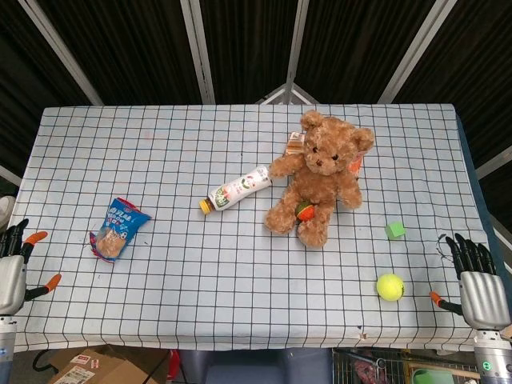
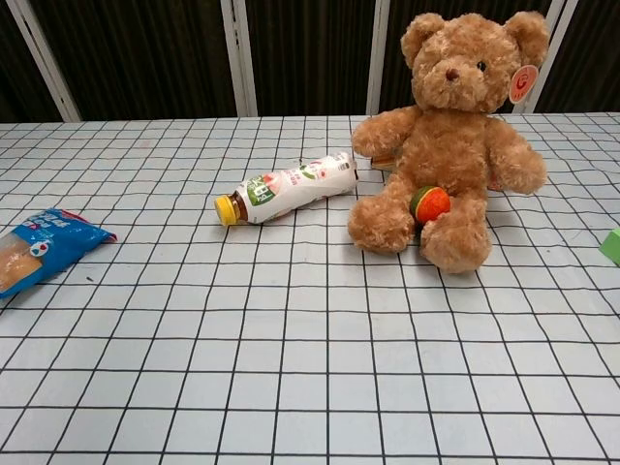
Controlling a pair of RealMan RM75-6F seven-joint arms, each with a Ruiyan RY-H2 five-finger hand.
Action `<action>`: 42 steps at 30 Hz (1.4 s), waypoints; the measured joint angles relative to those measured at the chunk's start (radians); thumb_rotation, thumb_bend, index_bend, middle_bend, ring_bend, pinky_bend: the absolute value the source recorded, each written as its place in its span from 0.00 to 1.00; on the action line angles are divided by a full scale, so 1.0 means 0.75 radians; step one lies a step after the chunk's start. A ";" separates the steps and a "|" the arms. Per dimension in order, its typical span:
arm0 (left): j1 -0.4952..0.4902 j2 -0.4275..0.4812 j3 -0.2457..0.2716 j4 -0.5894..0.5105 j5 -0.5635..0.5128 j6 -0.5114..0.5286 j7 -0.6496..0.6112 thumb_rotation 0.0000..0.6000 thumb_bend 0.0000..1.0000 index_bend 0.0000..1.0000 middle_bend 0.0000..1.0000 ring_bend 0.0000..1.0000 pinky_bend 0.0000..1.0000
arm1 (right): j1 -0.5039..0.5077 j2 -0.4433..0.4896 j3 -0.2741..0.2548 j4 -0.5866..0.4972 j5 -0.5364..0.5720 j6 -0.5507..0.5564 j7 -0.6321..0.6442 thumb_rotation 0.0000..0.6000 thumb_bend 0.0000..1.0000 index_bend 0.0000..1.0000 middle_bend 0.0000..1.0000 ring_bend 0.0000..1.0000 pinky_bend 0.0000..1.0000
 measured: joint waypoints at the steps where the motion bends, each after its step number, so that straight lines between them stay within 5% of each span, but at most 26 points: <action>1: -0.001 0.000 -0.001 0.001 -0.003 -0.001 0.000 1.00 0.28 0.24 0.00 0.00 0.00 | 0.002 -0.001 0.000 0.000 0.002 -0.004 -0.004 1.00 0.11 0.00 0.00 0.00 0.00; 29: 0.000 -0.007 -0.017 -0.004 -0.042 0.001 0.013 1.00 0.28 0.24 0.00 0.00 0.00 | 0.034 0.053 -0.005 -0.095 0.053 -0.111 0.156 1.00 0.11 0.00 0.00 0.00 0.00; 35: -0.003 -0.007 -0.038 0.001 -0.071 0.003 0.008 1.00 0.28 0.24 0.00 0.00 0.00 | 0.136 0.072 0.063 -0.117 0.153 -0.291 0.245 1.00 0.11 0.00 0.00 0.00 0.00; 42: -0.022 -0.023 -0.068 0.019 -0.143 -0.018 0.035 1.00 0.28 0.24 0.00 0.00 0.00 | 0.336 0.104 0.198 -0.163 0.430 -0.623 0.278 1.00 0.11 0.04 0.00 0.00 0.00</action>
